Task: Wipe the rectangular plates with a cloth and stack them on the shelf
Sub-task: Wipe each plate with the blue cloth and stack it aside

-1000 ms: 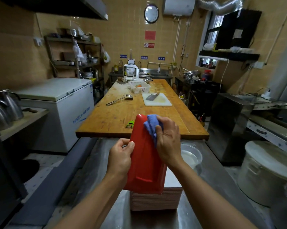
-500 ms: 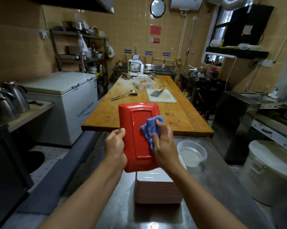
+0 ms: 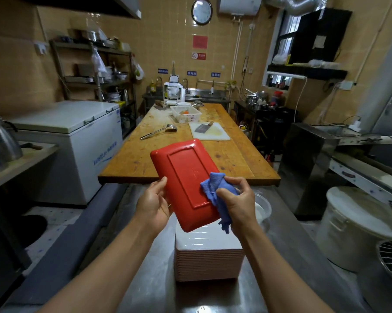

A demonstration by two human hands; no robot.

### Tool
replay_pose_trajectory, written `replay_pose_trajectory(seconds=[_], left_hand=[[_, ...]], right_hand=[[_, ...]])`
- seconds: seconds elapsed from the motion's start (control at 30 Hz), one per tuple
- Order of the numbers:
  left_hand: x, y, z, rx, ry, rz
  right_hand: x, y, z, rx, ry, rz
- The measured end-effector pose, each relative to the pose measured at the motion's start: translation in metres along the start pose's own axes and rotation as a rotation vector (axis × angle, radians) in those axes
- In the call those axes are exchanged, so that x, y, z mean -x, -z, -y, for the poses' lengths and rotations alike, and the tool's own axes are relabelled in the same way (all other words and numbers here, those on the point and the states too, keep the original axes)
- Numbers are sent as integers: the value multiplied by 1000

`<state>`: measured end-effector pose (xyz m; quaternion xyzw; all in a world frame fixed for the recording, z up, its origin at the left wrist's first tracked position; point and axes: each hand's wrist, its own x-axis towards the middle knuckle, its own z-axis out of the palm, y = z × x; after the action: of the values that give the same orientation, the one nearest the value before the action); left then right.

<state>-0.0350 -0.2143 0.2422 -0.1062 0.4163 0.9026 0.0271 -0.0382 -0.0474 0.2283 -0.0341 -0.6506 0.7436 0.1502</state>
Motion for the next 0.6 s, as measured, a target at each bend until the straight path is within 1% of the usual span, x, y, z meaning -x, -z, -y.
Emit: replay_pose_trajectory(seconds=[0.1,0.17,0.3,0.33,0.4,0.43,0.5,0.53,0.6], left_hand=[[5,1,-14,-67,62,117],[7,-2,-21,-139,74,158],[2,-6,-30,-270,24,154],[0,-6,-32,-335,5,147],[-3,-7,-37,-520,-51,108],[-5,-9,-39,-597,-93,62],[-9,-13,-48,-725,-218,-50],[-11,-16,-55,-798,-293,-80],[-16,-24,-68,-964,-398,-65]], right_hand=[[-12,10,11,-129,-44,92],[-20,16,17,-215,-64,157],[-33,23,27,-300,-76,234],[-36,24,28,-311,-78,242],[-40,26,29,-322,-79,262],[-41,27,30,-325,-77,272],[-43,31,31,-323,-78,295],[-43,33,31,-311,-84,309],[-44,37,31,-274,-98,348]])
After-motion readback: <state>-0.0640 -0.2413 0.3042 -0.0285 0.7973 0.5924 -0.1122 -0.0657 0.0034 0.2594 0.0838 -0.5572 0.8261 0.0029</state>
